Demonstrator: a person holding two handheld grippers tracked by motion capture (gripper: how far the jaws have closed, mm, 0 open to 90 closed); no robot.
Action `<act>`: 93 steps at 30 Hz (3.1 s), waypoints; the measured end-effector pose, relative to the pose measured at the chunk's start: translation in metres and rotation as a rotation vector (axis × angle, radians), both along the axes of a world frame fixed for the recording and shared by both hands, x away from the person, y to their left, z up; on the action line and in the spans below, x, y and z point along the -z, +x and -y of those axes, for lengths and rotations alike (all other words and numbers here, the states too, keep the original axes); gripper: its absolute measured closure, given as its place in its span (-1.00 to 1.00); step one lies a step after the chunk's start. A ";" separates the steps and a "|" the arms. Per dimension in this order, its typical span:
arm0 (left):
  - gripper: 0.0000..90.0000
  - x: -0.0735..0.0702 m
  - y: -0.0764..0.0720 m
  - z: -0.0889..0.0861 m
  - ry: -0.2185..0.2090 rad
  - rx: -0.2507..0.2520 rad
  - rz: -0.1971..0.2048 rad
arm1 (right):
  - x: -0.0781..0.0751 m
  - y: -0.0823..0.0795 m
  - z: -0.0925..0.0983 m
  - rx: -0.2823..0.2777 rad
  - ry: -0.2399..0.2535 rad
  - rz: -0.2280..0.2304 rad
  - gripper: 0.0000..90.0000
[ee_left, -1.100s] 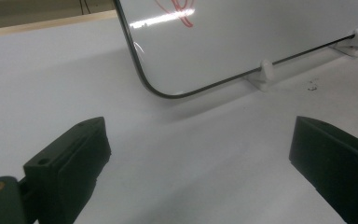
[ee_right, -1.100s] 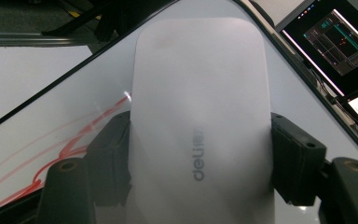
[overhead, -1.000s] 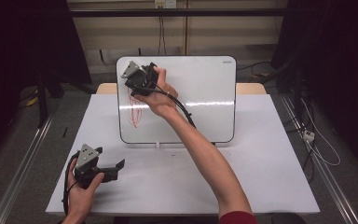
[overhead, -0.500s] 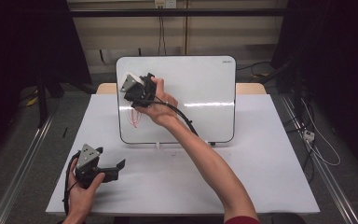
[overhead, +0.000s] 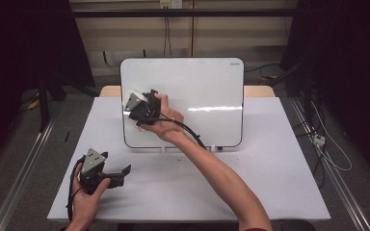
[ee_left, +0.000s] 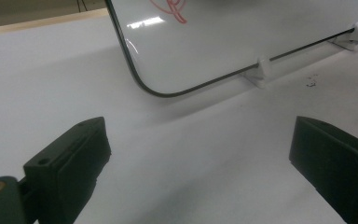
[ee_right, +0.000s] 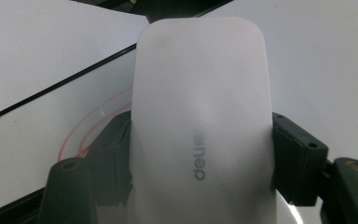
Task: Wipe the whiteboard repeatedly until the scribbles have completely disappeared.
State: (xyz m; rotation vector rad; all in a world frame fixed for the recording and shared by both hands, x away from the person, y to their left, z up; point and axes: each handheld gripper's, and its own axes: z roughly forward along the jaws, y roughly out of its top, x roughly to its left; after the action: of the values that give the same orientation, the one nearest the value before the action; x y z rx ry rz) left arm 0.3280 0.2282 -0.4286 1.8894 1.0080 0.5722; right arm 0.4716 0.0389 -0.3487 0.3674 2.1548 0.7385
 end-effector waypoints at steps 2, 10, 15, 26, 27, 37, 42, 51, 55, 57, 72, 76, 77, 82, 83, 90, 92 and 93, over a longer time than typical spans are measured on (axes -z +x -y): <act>-0.90 0.000 0.000 -0.001 0.005 0.001 -0.002 | 0.000 0.001 0.000 0.006 0.020 0.000 -0.30; -0.90 0.000 0.000 -0.002 -0.009 -0.006 -0.001 | -0.013 0.010 0.001 0.036 0.041 0.009 -0.30; -0.90 -0.001 -0.001 -0.003 -0.004 -0.004 0.006 | -0.024 0.018 0.002 0.071 0.055 0.012 -0.30; -0.90 -0.001 0.000 -0.003 -0.004 -0.004 0.004 | -0.033 0.025 0.002 0.098 0.061 0.032 -0.30; -0.90 -0.001 0.000 -0.003 -0.004 -0.004 0.005 | -0.032 0.024 0.002 0.095 0.059 0.038 -0.30; -0.90 -0.001 0.000 -0.002 -0.011 -0.004 0.006 | -0.012 0.009 -0.001 0.051 0.014 0.035 -0.30; -0.90 0.000 0.000 -0.001 -0.009 -0.010 0.006 | -0.002 0.001 -0.003 0.031 -0.011 0.024 -0.30; -0.90 0.000 0.000 -0.001 0.005 -0.013 0.007 | 0.022 -0.018 -0.007 -0.031 -0.048 0.011 -0.30; -0.90 0.000 0.000 -0.001 0.003 -0.011 0.004 | 0.032 -0.028 -0.008 -0.069 -0.086 0.006 -0.31; -0.90 0.000 0.000 -0.001 -0.001 -0.016 0.003 | 0.033 -0.029 -0.007 -0.069 -0.082 0.007 -0.31; -0.90 0.000 0.000 -0.003 -0.003 -0.013 0.001 | 0.014 -0.014 -0.001 -0.012 -0.051 0.008 -0.30; -0.90 0.000 0.000 -0.003 -0.003 -0.012 0.001 | 0.005 -0.006 0.002 -0.002 -0.037 0.010 -0.30; -0.90 0.000 0.000 -0.003 -0.002 -0.011 0.001 | 0.003 -0.004 0.002 0.006 -0.027 0.007 -0.30; -0.90 0.000 0.001 -0.003 -0.007 -0.009 -0.002 | -0.011 0.006 0.006 0.044 0.001 0.016 -0.30; -0.90 0.000 0.001 -0.003 -0.008 -0.008 -0.003 | -0.013 0.008 0.006 0.047 -0.002 0.019 -0.30; -0.90 -0.001 0.000 -0.004 -0.010 -0.011 -0.002 | -0.010 0.005 0.005 0.048 -0.013 0.042 -0.30; -0.90 -0.001 0.000 -0.004 -0.006 -0.009 0.002 | -0.009 0.003 0.005 0.051 -0.017 0.045 -0.30; -0.90 -0.001 0.000 -0.003 -0.012 -0.014 0.002 | -0.007 0.002 0.005 0.044 -0.021 0.047 -0.30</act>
State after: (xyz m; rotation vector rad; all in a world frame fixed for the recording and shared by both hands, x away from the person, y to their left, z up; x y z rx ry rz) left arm 0.3280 0.2315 -0.4278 1.8718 1.0223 0.5746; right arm 0.4740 0.0339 -0.3416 0.3814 2.1026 0.6923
